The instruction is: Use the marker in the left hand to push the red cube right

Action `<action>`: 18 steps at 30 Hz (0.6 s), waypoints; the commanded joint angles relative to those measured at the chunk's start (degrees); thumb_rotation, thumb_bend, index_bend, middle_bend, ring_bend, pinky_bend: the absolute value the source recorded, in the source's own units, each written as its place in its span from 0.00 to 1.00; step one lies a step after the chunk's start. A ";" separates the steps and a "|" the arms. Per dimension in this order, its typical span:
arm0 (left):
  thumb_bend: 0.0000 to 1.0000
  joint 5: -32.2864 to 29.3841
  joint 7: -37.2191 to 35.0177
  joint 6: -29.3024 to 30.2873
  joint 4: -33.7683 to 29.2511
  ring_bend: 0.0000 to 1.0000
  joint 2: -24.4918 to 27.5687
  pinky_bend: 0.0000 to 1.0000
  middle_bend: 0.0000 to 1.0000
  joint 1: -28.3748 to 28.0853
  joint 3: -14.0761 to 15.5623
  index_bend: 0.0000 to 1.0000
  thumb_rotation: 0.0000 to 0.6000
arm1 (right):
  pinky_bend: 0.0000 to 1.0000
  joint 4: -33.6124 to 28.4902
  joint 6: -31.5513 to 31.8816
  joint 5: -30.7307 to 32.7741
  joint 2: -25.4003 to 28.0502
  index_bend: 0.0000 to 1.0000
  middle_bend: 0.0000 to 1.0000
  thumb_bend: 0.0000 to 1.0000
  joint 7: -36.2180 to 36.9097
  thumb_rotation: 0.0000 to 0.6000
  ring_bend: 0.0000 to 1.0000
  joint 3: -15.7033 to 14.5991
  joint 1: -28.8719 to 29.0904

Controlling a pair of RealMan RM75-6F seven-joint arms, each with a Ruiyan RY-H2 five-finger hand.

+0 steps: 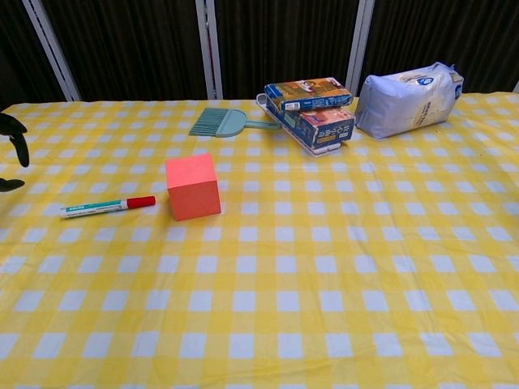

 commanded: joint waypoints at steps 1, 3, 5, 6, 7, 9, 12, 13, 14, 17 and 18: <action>0.33 -3.26 2.67 -0.66 2.18 0.02 -2.79 0.14 0.11 -2.35 -0.63 0.45 1.00 | 0.00 -0.02 -0.06 -0.07 0.06 0.00 0.00 0.30 0.27 1.00 0.00 0.00 0.02; 0.33 -4.95 4.27 -0.71 3.32 0.02 -4.17 0.14 0.11 -3.43 -0.78 0.44 1.00 | 0.00 -0.01 -0.13 -0.12 0.10 0.00 0.00 0.30 0.46 1.00 0.00 0.00 0.05; 0.33 -6.58 5.84 -0.73 4.45 0.02 -5.62 0.14 0.10 -4.59 -0.92 0.43 1.00 | 0.00 0.02 -0.23 -0.13 0.13 0.00 0.00 0.30 0.63 1.00 0.00 -0.01 0.09; 0.33 -7.49 6.54 -0.80 4.97 0.02 -6.33 0.14 0.10 -5.20 -1.03 0.43 1.00 | 0.00 0.01 -0.26 -0.15 0.16 0.00 0.00 0.30 0.72 1.00 0.00 -0.01 0.10; 0.33 -8.04 6.86 -0.84 5.22 0.02 -6.76 0.14 0.10 -5.56 -1.14 0.43 1.00 | 0.00 0.02 -0.27 -0.18 0.16 0.00 0.00 0.30 0.76 1.00 0.00 -0.01 0.11; 0.33 -9.18 7.50 -0.83 5.77 0.02 -7.76 0.14 0.10 -6.35 -1.35 0.43 1.00 | 0.00 0.02 -0.31 -0.19 0.18 0.00 0.00 0.30 0.87 1.00 0.00 -0.02 0.12; 0.33 -10.26 8.66 -0.74 6.76 0.02 -9.17 0.14 0.10 -7.47 -1.16 0.44 1.00 | 0.00 -0.06 -0.45 -0.12 0.22 0.00 0.00 0.30 1.05 1.00 0.00 -0.02 0.16; 0.33 -10.67 8.96 -0.69 7.17 0.02 -9.72 0.14 0.10 -7.82 -1.10 0.44 1.00 | 0.00 -0.08 -0.47 -0.13 0.23 0.00 0.00 0.30 1.14 1.00 0.00 -0.02 0.16; 0.34 -10.96 9.10 -0.63 7.43 0.02 -10.05 0.14 0.10 -8.00 -1.09 0.44 1.00 | 0.00 -0.09 -0.46 -0.14 0.26 0.00 0.00 0.30 1.19 1.00 0.00 -0.03 0.15; 0.35 -12.69 9.76 -0.80 8.44 0.02 -11.35 0.14 0.10 -8.85 -1.31 0.45 1.00 | 0.00 -0.14 -0.48 -0.13 0.31 0.00 0.00 0.30 1.46 1.00 0.00 -0.05 0.10; 0.36 -13.08 9.95 -0.84 8.69 0.02 -11.61 0.14 0.10 -9.10 -1.40 0.45 1.00 | 0.00 -0.15 -0.49 -0.15 0.32 0.00 0.00 0.30 1.50 1.00 0.00 -0.07 0.10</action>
